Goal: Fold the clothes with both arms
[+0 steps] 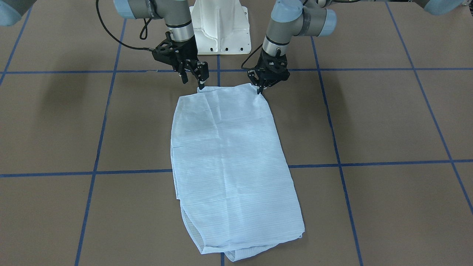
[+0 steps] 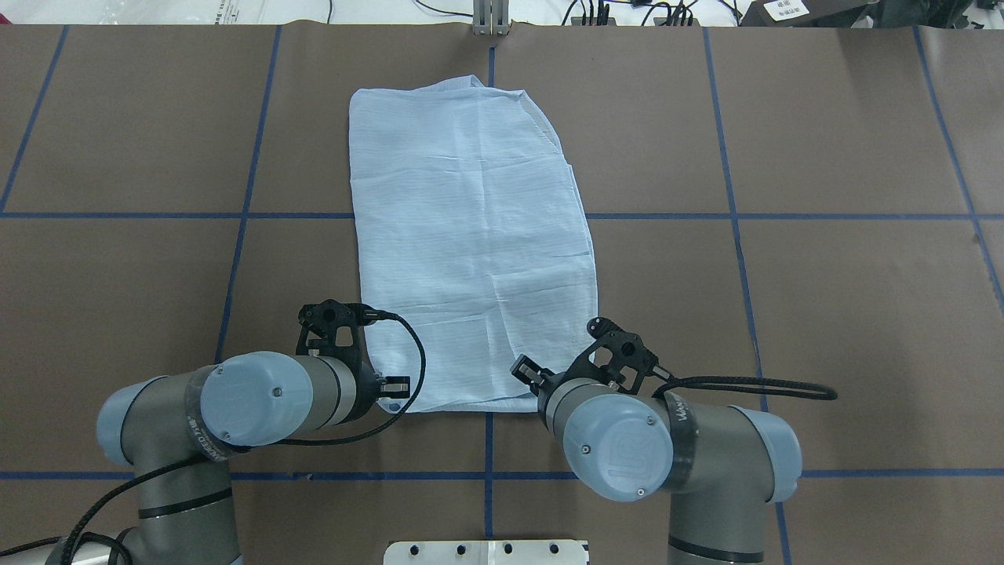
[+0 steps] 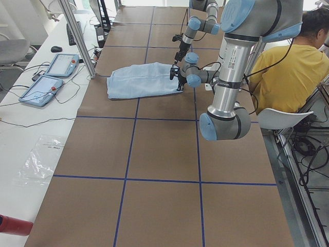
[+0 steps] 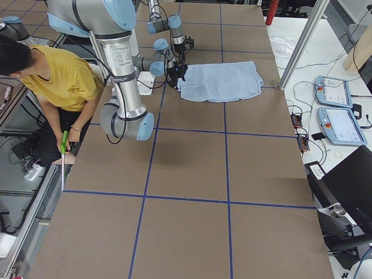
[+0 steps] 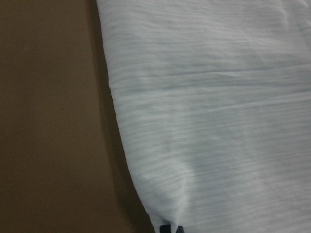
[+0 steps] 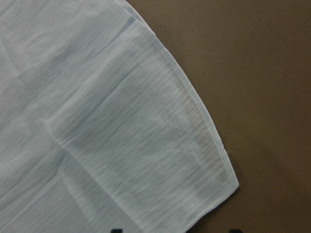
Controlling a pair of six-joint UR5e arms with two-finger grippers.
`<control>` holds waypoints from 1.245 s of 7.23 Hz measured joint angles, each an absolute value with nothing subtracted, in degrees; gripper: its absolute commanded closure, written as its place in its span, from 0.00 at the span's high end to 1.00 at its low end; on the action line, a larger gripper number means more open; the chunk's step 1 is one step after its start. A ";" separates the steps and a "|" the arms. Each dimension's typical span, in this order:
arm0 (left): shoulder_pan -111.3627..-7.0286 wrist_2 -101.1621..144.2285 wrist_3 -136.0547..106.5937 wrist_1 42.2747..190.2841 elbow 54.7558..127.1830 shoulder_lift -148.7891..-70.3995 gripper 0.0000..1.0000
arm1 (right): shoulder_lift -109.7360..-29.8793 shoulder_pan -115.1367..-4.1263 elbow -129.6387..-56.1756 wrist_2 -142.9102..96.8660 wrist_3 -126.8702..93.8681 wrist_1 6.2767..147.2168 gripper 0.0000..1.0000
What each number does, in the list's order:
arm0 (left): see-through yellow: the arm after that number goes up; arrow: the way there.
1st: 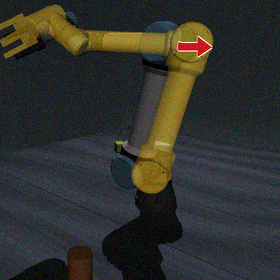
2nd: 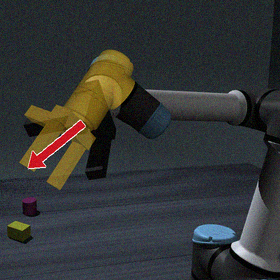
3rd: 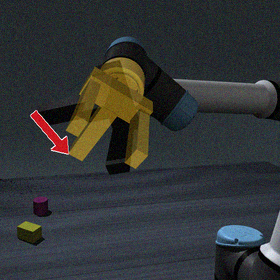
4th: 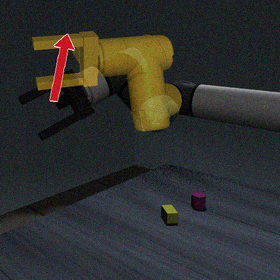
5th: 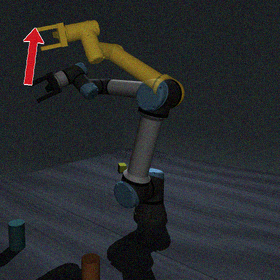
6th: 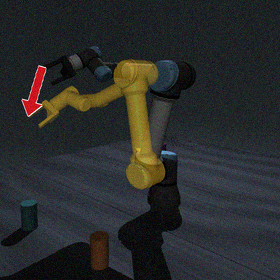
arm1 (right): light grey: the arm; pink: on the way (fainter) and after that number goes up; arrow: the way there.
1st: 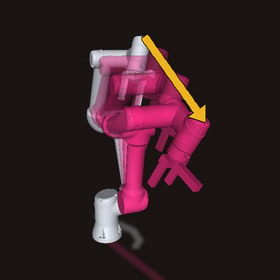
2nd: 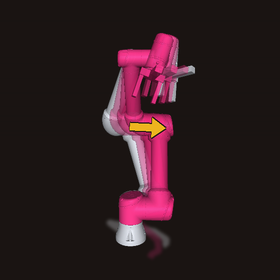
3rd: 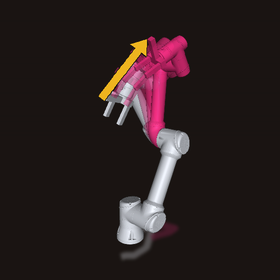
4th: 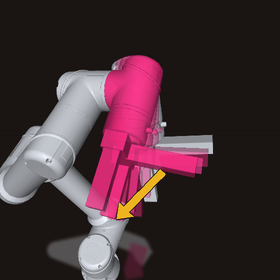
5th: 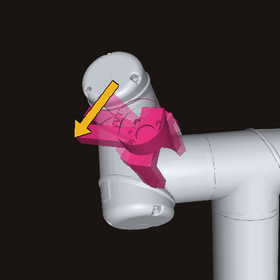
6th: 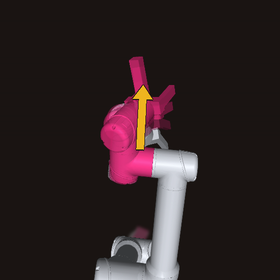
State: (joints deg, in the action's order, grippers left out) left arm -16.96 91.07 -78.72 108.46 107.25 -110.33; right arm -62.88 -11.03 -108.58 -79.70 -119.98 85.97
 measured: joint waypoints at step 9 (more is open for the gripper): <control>-16.96 90.97 -78.75 108.46 108.31 -110.19 0.00 | -56.29 -10.28 -100.54 -79.02 -125.71 88.88 0.22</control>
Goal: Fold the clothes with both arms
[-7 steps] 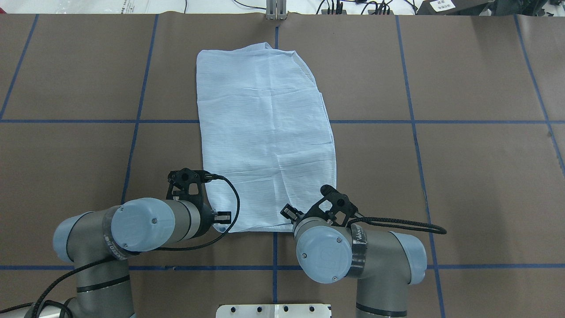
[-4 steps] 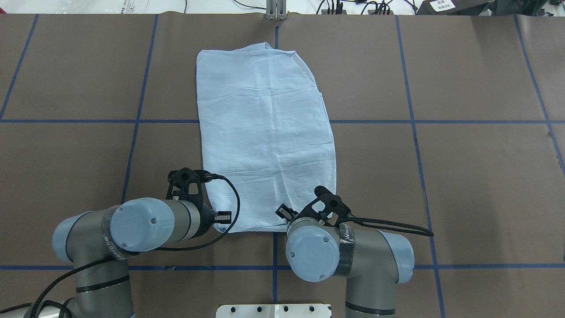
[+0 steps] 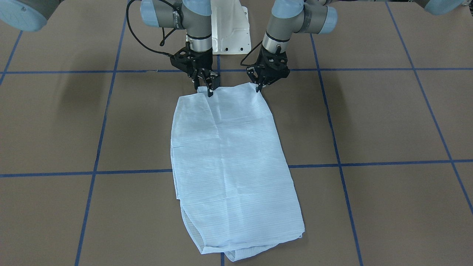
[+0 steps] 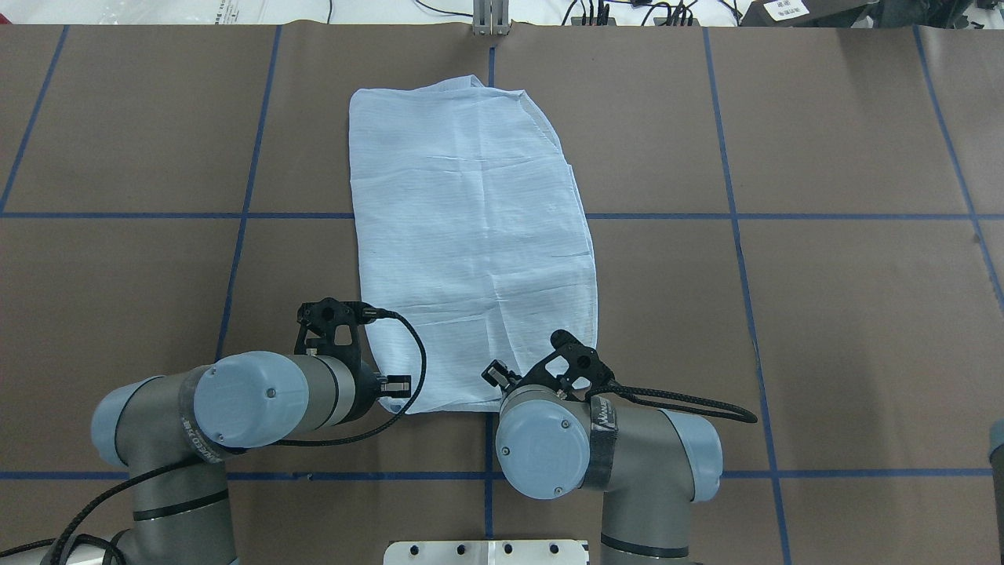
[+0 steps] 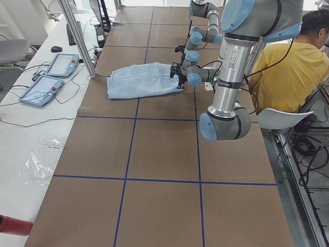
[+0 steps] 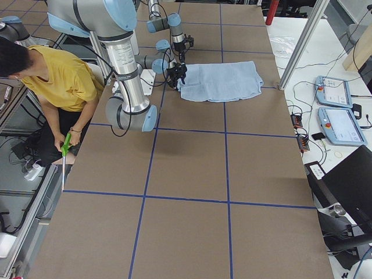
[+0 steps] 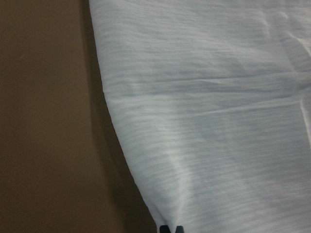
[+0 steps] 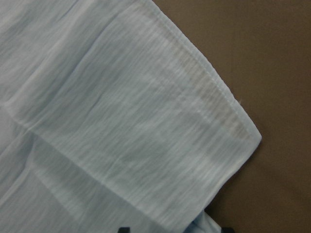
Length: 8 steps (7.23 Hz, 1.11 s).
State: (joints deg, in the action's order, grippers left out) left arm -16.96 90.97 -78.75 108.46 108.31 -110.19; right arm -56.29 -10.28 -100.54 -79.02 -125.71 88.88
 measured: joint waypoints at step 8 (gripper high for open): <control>-16.96 91.07 -78.73 108.46 108.91 -110.25 0.00 | -54.81 -11.57 -99.63 -77.92 -126.60 89.15 0.00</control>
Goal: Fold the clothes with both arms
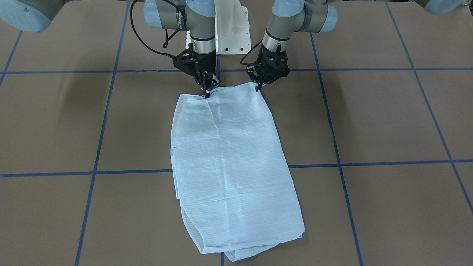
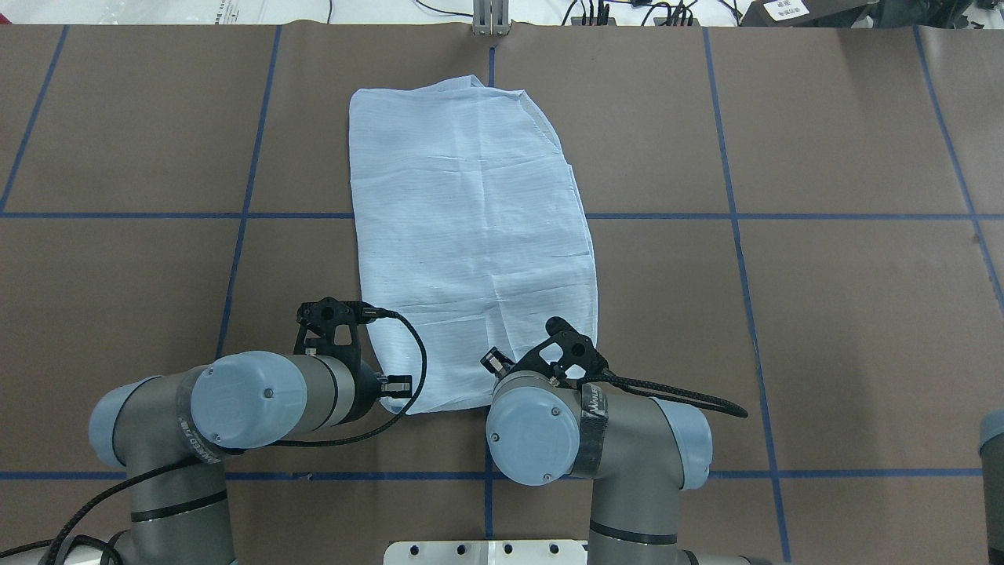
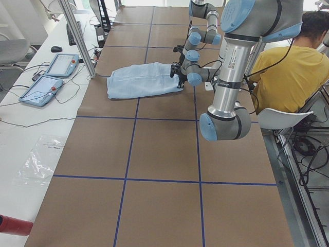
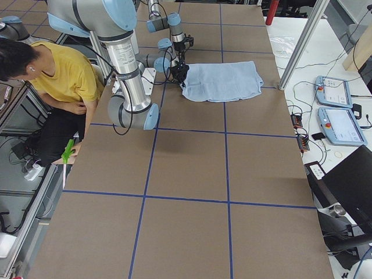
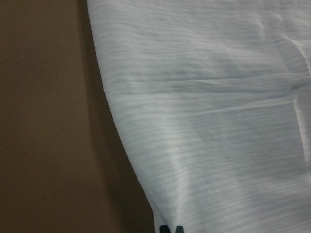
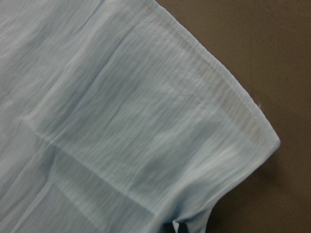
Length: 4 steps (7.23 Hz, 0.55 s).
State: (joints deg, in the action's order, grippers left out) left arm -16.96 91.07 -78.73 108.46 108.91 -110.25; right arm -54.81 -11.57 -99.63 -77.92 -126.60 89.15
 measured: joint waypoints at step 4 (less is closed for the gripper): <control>-16.74 92.37 -78.58 104.48 117.92 -110.25 0.00 | -55.67 -10.75 -115.17 -78.07 -126.45 104.65 0.00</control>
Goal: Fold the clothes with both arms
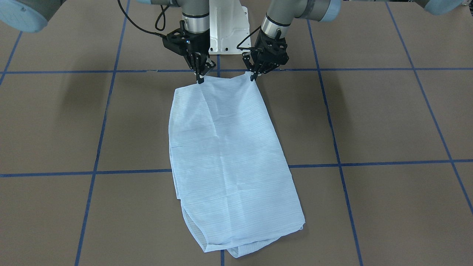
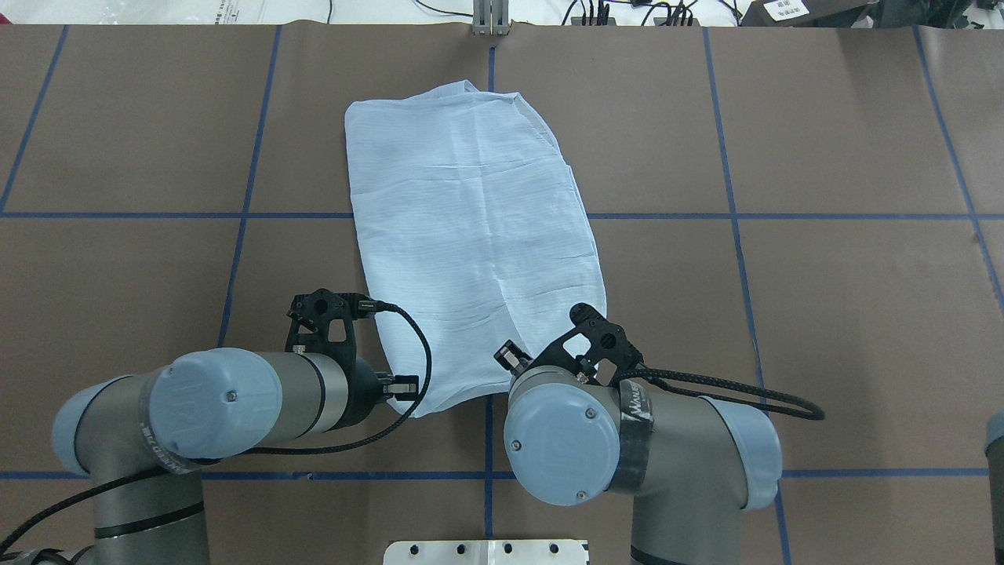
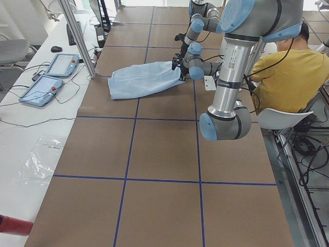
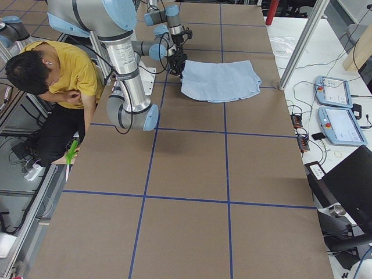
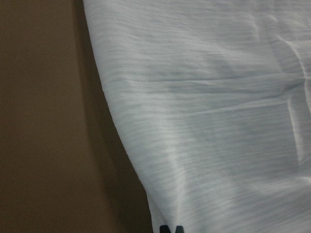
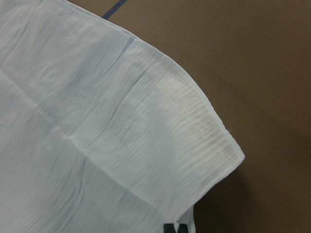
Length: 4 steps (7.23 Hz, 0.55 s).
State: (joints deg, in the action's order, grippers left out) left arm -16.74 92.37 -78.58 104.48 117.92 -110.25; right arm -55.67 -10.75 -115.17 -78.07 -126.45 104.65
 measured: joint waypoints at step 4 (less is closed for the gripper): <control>-15.58 97.91 -78.74 85.73 136.30 -111.85 0.00 | -54.24 -7.35 -127.03 -77.21 -125.57 117.45 0.00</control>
State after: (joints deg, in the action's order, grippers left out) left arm -15.58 97.91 -78.74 85.73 136.30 -111.85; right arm -54.24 -7.35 -127.03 -77.21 -125.57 117.45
